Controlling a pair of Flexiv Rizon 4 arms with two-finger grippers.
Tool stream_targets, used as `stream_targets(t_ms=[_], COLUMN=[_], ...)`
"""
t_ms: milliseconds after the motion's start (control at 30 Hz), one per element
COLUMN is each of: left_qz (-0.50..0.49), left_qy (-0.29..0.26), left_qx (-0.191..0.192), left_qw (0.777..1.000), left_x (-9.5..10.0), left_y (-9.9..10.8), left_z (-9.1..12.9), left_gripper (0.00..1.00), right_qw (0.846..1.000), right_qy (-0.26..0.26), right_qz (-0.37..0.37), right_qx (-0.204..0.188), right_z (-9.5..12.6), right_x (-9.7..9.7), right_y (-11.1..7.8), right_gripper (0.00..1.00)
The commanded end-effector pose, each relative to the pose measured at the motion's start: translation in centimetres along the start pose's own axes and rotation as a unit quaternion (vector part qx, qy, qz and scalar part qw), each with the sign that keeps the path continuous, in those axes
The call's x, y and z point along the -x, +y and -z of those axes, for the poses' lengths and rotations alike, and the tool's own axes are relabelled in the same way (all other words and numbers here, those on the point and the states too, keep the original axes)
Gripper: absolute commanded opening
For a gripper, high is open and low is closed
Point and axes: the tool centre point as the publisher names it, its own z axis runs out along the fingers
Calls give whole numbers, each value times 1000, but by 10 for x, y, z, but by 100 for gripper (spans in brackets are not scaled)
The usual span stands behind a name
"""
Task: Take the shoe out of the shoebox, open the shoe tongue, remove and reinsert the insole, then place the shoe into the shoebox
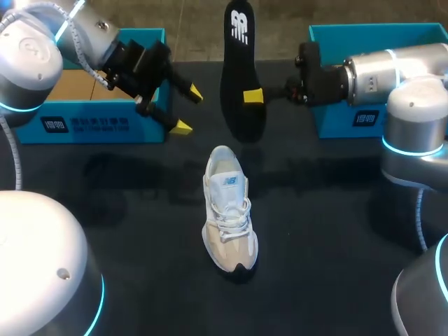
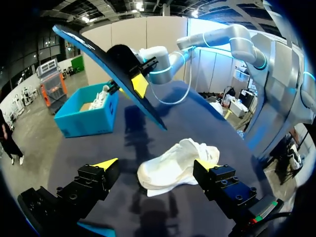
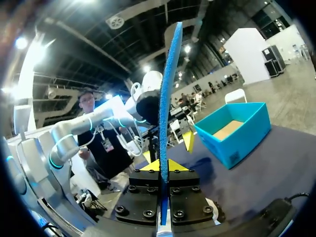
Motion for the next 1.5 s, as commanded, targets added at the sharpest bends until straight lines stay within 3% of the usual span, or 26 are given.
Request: stream_targets(t_ms=[33, 367, 633, 967, 1267, 1500], left_qz=[4, 14, -13, 9, 9, -13], left_qy=[11, 19, -15, -16, -21, -16], left_qx=[24, 67, 52, 75, 84, 94], left_qw=[1000, 997, 998, 997, 996, 995], left_x=[-4, -20, -33, -49, -51, -50], left_y=[5, 17, 37, 64, 72, 79], left_z=[0, -3, -10, -24, -39, -49], left_gripper=[100, 100, 100, 100, 100, 100], right_qw=[1000, 999, 998, 997, 996, 996], right_qy=[11, 26, 28, 42, 69, 69], right_qz=[6, 24, 41, 50, 55, 55], right_qx=[1, 20, 33, 33, 21, 21], right_z=[-7, -12, -15, -25, -37, -37], right_x=[9, 17, 21, 17, 22, 22], right_y=[1, -6, -17, -31, -50, -50], right_gripper=[0, 0, 0, 0, 0, 0])
